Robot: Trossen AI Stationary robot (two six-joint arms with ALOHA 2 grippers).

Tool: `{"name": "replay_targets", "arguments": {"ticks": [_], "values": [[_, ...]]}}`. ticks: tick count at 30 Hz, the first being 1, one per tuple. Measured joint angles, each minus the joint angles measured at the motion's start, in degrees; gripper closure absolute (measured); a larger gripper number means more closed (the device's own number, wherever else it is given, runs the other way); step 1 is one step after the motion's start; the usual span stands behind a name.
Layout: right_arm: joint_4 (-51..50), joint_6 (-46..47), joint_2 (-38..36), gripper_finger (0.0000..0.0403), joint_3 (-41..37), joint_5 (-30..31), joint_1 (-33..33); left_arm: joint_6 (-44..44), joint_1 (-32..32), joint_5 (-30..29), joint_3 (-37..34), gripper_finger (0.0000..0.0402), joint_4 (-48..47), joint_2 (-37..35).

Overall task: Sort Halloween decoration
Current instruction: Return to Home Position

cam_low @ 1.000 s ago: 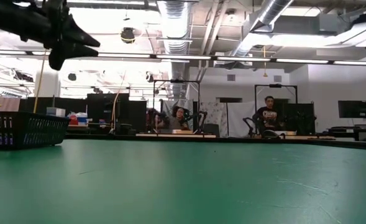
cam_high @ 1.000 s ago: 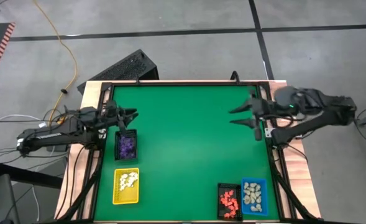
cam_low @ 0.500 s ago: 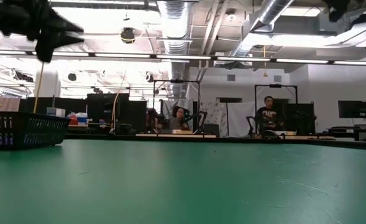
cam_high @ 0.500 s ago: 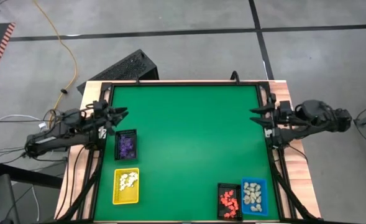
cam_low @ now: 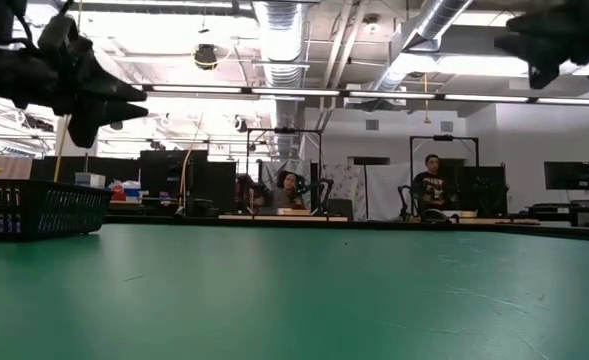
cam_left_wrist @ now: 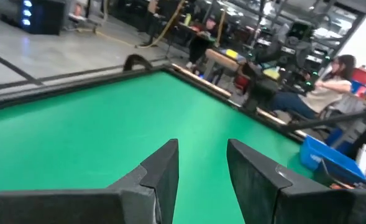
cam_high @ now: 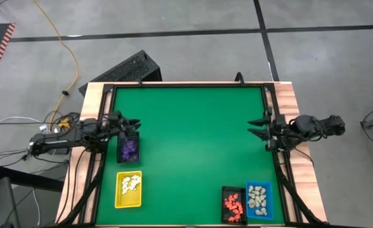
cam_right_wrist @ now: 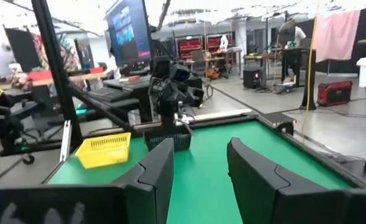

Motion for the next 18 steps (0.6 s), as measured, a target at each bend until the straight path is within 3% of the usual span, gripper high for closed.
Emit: {"name": "replay_targets", "arguments": {"ticks": [10, 14, 18], "values": [[5.84, -0.18, 0.01, 0.0239, -9.07, 7.62, 3.26, 1.83, -8.99, -3.20, -2.94, 0.0276, 3.86, 0.02], [9.99, -0.30, 0.05, 0.0239, -13.75, 8.44, 4.79, 4.14, -12.32, -7.61, -2.94, 0.0276, 4.19, 0.09], [14.14, -3.32, 1.03, 0.0239, -15.09, 8.57, 6.76, 5.56, -14.50, -7.13, -2.94, 0.0276, 4.18, 0.07]]}}
